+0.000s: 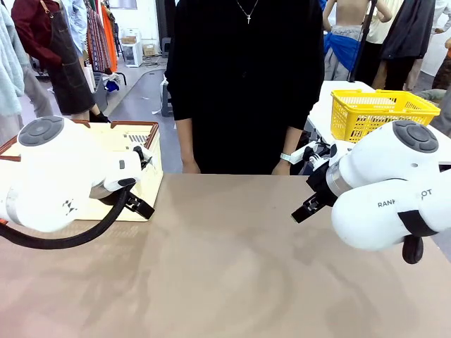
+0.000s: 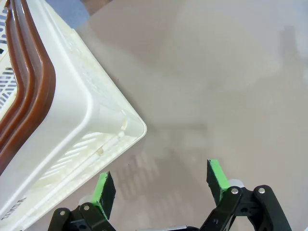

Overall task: Place the drinks into the Shopping basket.
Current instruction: Pick up one drink and place it into the Shopping basket.

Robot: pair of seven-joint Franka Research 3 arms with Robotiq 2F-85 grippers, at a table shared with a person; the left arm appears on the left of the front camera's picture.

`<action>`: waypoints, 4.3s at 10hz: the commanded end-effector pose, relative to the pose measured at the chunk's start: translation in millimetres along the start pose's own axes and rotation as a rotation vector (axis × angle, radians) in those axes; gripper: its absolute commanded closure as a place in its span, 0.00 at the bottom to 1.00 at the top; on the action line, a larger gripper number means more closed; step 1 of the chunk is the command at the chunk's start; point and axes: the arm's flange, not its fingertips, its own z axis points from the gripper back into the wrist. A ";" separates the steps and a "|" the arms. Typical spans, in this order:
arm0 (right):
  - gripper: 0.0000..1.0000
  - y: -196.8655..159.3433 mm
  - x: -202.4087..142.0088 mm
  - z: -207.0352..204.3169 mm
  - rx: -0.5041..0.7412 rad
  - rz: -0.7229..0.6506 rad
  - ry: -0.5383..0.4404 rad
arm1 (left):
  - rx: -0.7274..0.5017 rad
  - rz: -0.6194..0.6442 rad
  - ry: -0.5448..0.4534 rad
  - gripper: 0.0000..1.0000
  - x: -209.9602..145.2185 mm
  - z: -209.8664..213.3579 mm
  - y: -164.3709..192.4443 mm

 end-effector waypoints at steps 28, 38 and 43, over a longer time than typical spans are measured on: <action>0.00 -228.4 -272.0 198.7 1.039 -1.149 -0.353 | -0.898 0.944 -0.572 0.00 -261.8 199.4 242.3; 0.00 -228.4 -272.0 198.7 1.039 -1.149 -0.353 | -0.898 0.944 -0.572 0.00 -261.8 199.4 242.3; 0.00 -228.4 -272.0 198.7 1.039 -1.149 -0.353 | -0.891 0.961 -0.541 0.00 -261.7 199.5 243.2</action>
